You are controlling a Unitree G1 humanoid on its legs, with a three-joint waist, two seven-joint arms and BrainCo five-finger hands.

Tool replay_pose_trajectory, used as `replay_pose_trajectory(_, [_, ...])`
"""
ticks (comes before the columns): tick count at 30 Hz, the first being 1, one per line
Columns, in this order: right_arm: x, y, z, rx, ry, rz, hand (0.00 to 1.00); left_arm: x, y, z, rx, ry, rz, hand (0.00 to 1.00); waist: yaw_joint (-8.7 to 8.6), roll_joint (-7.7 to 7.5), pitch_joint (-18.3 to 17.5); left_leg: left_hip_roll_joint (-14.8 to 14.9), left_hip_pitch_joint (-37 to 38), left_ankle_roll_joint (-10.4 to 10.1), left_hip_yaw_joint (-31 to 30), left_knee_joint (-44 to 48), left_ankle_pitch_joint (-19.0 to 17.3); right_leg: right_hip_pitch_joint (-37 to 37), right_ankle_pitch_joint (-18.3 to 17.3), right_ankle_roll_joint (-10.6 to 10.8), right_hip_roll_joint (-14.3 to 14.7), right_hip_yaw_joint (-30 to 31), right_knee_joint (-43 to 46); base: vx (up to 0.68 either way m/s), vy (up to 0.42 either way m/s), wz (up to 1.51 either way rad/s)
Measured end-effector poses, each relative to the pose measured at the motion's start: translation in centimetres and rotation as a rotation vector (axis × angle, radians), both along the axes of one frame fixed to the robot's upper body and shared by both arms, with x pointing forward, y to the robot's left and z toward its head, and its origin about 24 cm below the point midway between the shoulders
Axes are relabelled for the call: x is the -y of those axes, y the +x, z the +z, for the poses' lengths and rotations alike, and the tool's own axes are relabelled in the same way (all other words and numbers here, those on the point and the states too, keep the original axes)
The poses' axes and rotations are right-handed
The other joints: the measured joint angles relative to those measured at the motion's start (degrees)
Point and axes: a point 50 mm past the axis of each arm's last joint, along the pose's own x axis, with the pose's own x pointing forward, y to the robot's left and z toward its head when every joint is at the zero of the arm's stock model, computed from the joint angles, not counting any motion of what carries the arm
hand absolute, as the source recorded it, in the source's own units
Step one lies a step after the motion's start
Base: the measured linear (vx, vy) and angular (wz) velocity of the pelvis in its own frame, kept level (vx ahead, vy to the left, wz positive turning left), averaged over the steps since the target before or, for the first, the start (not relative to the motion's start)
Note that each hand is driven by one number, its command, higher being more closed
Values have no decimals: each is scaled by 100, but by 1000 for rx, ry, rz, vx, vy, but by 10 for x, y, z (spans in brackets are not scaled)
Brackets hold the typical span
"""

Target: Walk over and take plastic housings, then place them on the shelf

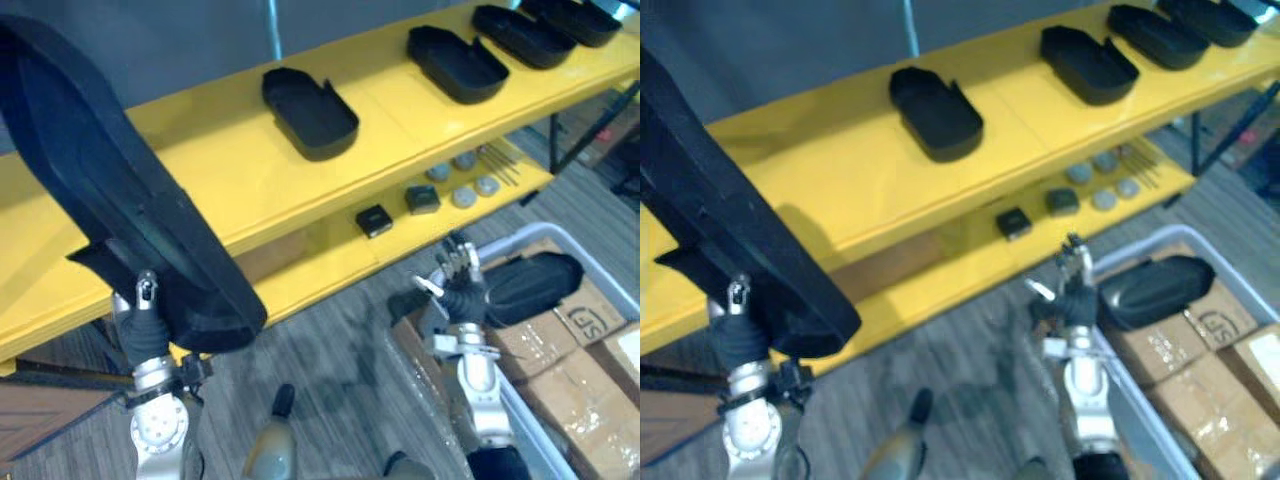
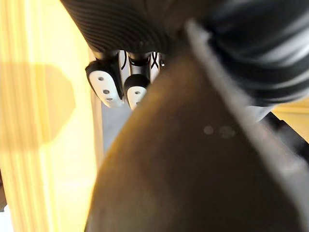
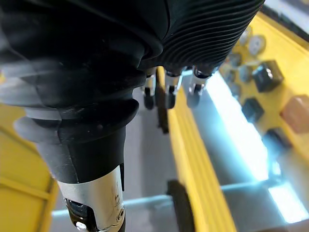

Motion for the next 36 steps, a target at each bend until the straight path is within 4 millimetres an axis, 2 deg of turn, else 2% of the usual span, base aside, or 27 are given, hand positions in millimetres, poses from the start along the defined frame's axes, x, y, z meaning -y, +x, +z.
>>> replay_pose_trajectory(7, [-3, -5, -3, -3, -4, 37, 0, -4, -14, -2, -34, 39, 35, 100, 16, 19, -25, -62, 98, 96, 260, 121, -72, 67, -203, 106, -173, 19, 184, -69, 19, 3])
replay_pose_trajectory(11, [-8, -3, -3, 0, 16, 30, 0, -6, -12, 7, 5, 66, 43, 100, 55, -63, -181, -385, -71, 224, 252, 296, -164, 57, -284, 153, -494, -93, 324, 32, 75, 22])
replay_pose_trajectory(14, [-9, 0, -1, 7, 53, -17, 0, -11, -12, 11, 12, 110, 71, 100, 94, -152, -254, -584, -89, 313, 243, 408, -318, 83, -250, -22, -669, -72, 527, 99, 79, 18])
replay_pose_trajectory(15, [-7, 0, 0, 8, 60, -39, 0, -11, -9, 14, 23, 126, 62, 100, 81, -135, -265, -590, -19, 319, 146, 395, -322, -97, -95, -246, -722, 106, 1057, 113, 69, 28])
replay_pose_trajectory(16, [-7, 0, 0, 9, 63, -44, 0, -12, -9, 15, 26, 135, 58, 100, 93, -144, -264, -575, 25, 315, 133, 372, -320, -191, -22, -359, -725, 237, 1282, 137, 78, 25])
replay_pose_trajectory(17, [-7, 2, 1, 16, 62, -49, 0, -13, -10, 17, 29, 150, 57, 100, 87, -175, -277, -555, 100, 340, 118, 342, -339, -315, 109, -444, -734, 361, 1575, 143, 48, 5])
replay_pose_trajectory(19, [-4, 4, 6, 38, 44, -67, 0, -20, -10, 22, 38, 191, 69, 100, 40, -248, -330, -490, 363, 388, 49, 103, -310, -581, 616, -529, -831, 425, 2265, 166, 24, 7])
replay_pose_trajectory(20, [-2, 5, 7, 42, 35, -75, 0, -21, -10, 24, 44, 198, 70, 100, 21, -242, -329, -429, 413, 403, -8, 68, -303, -663, 713, -614, -844, 442, 2441, 154, -64, 10])
replay_pose_trajectory(21, [3, 5, 8, 48, 25, -92, 0, -22, -7, 27, 59, 205, 71, 100, 3, -169, -316, -318, 485, 471, -87, 24, -352, -784, 144, -641, -750, 569, 2526, 111, -86, 12])
replay_pose_trajectory(22, [8, 4, 11, 59, 13, -109, 0, -22, -4, 31, 80, 199, 76, 100, -17, -132, -328, -200, 514, 450, -157, 3, -382, -845, -251, -636, -536, 598, 2300, 119, -98, 11])
replay_pose_trajectory(23, [12, 4, 13, 66, 8, -119, 0, -22, -2, 33, 92, 195, 77, 100, -23, -125, -326, -148, 513, 435, -196, 8, -401, -879, -342, -632, -406, 655, 2099, 47, -90, 22])
replay_pose_trajectory(24, [19, 3, 17, 85, 1, -144, 0, -20, 2, 36, 116, 188, 74, 100, -80, -115, -323, -68, 469, 386, -342, 31, -437, -918, -400, -659, -118, 912, 1561, 21, -146, 50])
replay_pose_trajectory(25, [24, 0, 24, 116, -5, -161, 0, -18, 7, 39, 134, 181, 63, 100, -194, -113, -324, -42, 338, 313, -518, 128, -488, -906, -395, -660, 130, 1276, 954, 13, -175, 64])
replay_pose_trajectory(26, [26, -3, 29, 137, -6, -170, 0, -16, 9, 40, 139, 179, 56, 100, -243, -120, -328, -52, 243, 245, -626, 215, -538, -871, -394, -661, 242, 1475, 598, -19, -216, 87])
replay_pose_trajectory(27, [27, -7, 39, 181, -8, -176, 0, -15, 10, 41, 143, 182, 45, 100, -320, -275, -387, -137, 59, 148, -639, 361, -663, -727, -440, -487, 401, 1843, -53, -38, -246, 98])
replay_pose_trajectory(28, [32, -13, 45, 209, -13, -194, 0, -10, 11, 36, 125, 167, 26, 100, -367, -249, -400, -78, 92, 165, -549, 395, -700, -647, -305, -229, 466, 1860, 21, 0, -244, 95])
replay_pose_trajectory(29, [35, -15, 48, 221, -15, -203, 0, -8, 10, 34, 116, 161, 18, 100, -350, -217, -396, -7, 109, 181, -400, 500, -703, -621, -259, -232, 450, 1779, 95, 98, -259, 74])
replay_pose_trajectory(30, [41, -18, 52, 239, -34, -218, 0, -6, 7, 29, 94, 151, 9, 100, -292, -90, -437, 147, 152, 11, -266, 610, -704, -486, -104, -166, 494, 1571, 231, 114, -149, 39])
replay_pose_trajectory(32, [44, -19, 57, 254, -42, -200, 0, -5, 4, 27, 86, 139, 12, 100, -247, 56, -615, 269, 228, -228, -251, 512, -579, -248, -125, -171, 634, 1274, 241, 176, -196, 63])
replay_pose_trajectory(33, [44, -19, 62, 277, -43, -176, 0, -3, 2, 31, 104, 132, 14, 100, -233, 73, -747, 334, 214, -214, -121, 343, -459, -226, -132, -185, 682, 1120, 215, 188, -197, 72])
replay_pose_trajectory(36, [42, -13, 67, 282, -40, -141, 0, 1, 2, 41, 154, 135, -3, 100, -142, 95, -789, 412, 224, -138, 313, -17, -135, -68, -142, -211, 704, 778, 31, 121, -106, 62])
